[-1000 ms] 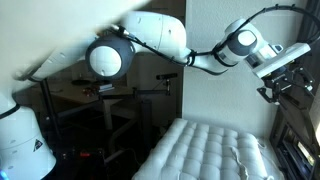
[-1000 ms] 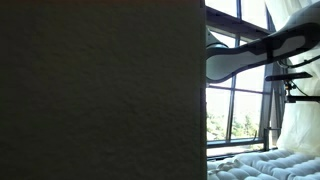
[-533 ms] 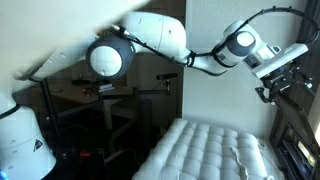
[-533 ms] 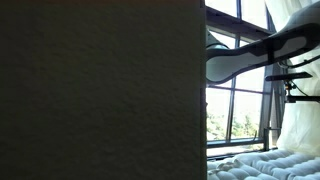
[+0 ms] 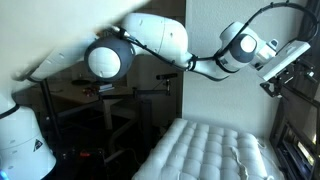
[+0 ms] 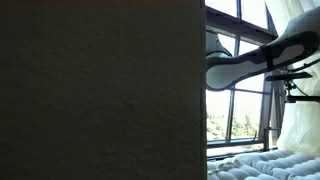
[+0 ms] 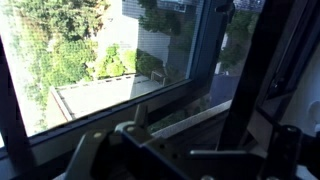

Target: Open the window pane on the bottom left

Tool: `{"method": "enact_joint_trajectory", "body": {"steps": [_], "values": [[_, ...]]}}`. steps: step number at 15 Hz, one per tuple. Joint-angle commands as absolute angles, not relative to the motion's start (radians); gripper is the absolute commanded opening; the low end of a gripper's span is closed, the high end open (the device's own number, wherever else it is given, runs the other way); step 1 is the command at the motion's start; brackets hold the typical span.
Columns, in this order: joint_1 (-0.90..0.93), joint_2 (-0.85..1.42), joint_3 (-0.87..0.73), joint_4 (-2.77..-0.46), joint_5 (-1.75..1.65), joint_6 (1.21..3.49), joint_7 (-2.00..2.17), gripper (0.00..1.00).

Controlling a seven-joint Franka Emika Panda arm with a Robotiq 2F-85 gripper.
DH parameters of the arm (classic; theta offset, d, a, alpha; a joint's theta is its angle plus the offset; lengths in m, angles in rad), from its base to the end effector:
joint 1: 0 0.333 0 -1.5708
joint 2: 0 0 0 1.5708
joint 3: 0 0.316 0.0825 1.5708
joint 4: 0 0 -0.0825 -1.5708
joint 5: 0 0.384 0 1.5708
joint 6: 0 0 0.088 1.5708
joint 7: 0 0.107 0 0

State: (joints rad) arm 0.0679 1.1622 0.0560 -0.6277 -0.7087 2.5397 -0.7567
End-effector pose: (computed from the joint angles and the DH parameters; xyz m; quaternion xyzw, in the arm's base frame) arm 0.8482 0.0831 0.3596 0.7259 0.5303 0.2427 0.3645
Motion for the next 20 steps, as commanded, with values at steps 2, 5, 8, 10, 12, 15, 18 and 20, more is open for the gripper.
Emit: {"method": "enact_joint_trajectory", "body": {"steps": [2, 5, 8, 10, 12, 15, 18, 20], "values": [[0.066, 1.127, 0.031, -0.707, -0.749, 2.654, -0.715, 1.0], [0.072, 1.118, -0.002, -0.735, -0.793, 2.674, -0.688, 1.0], [0.063, 1.096, -0.017, -0.784, -0.828, 2.706, -0.679, 1.0], [0.075, 1.08, -0.063, -0.817, -0.794, 2.751, -0.686, 1.0], [0.082, 1.059, -0.083, -0.855, -0.799, 2.776, -0.68, 1.0], [0.088, 1.016, -0.098, -0.928, -0.807, 2.815, -0.677, 1.0], [0.087, 0.946, -0.078, -1.031, -0.794, 2.78, -0.709, 1.0], [0.096, 0.898, -0.12, -1.1, -0.827, 2.769, -0.68, 1.0]]}}
